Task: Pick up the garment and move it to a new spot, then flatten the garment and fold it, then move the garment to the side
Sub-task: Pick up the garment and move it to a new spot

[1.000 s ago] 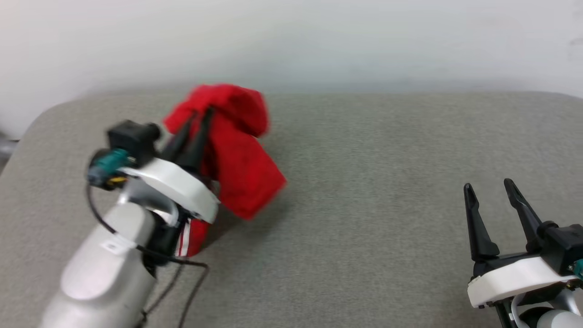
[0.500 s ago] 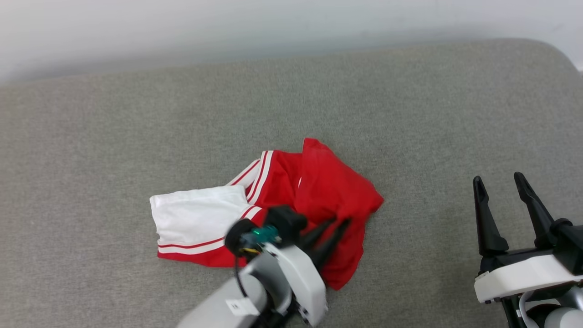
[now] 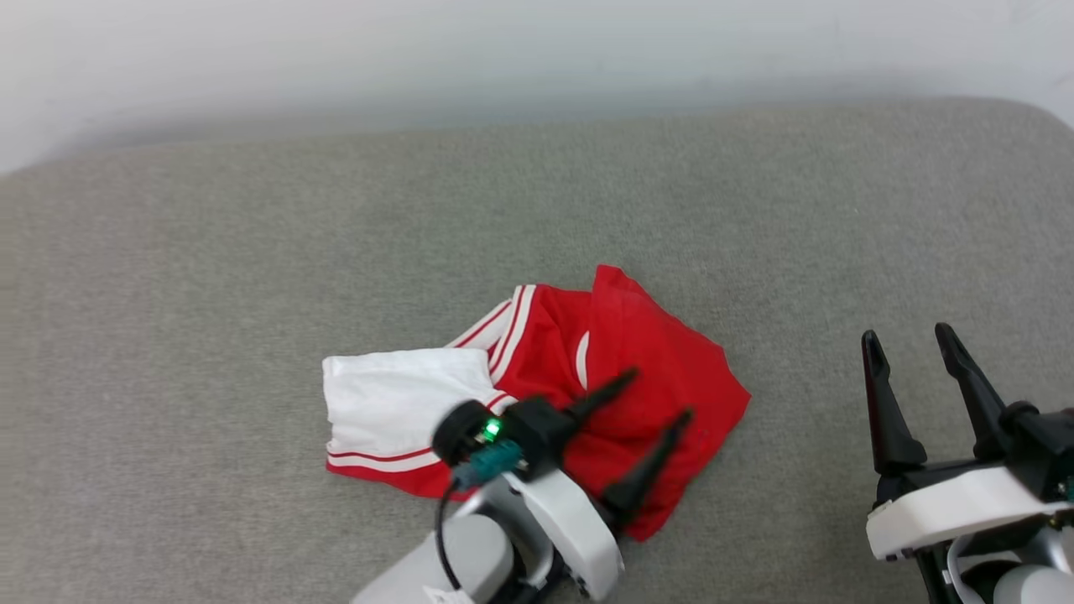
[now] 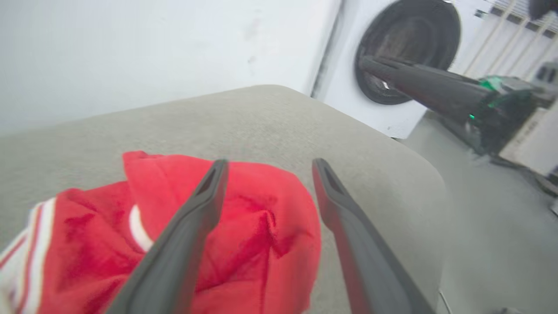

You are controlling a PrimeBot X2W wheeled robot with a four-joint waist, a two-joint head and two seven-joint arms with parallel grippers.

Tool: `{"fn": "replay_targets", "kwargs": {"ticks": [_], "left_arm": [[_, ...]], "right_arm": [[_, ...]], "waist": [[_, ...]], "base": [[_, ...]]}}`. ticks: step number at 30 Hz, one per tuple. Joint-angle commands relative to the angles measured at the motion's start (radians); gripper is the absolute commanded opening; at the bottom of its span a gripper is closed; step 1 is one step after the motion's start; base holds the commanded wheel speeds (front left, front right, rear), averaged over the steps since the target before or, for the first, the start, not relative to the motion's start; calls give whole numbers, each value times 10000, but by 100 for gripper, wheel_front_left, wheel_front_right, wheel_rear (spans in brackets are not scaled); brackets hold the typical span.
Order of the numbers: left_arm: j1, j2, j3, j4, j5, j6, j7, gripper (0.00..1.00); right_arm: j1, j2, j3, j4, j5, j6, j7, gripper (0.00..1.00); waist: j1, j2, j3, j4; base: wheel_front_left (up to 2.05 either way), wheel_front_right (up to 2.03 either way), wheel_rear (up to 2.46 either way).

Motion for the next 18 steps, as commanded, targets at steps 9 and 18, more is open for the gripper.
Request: {"fn": "replay_targets", "kwargs": {"ticks": [9, 18], "left_arm": [[889, 672, 2119, -864, -83, 1498, -389, 100], [2308, 1591, 4206, -1405, 193, 2610, -402, 100]], "right_arm": [[609, 9, -123, -11, 8, -7, 302, 100], [1126, 7, -194, -175, 21, -7, 662, 100]], "waist": [[0, 0, -1094, 775], [0, 0, -1591, 1194]], "base": [[0, 0, 0], [0, 0, 0]]}}
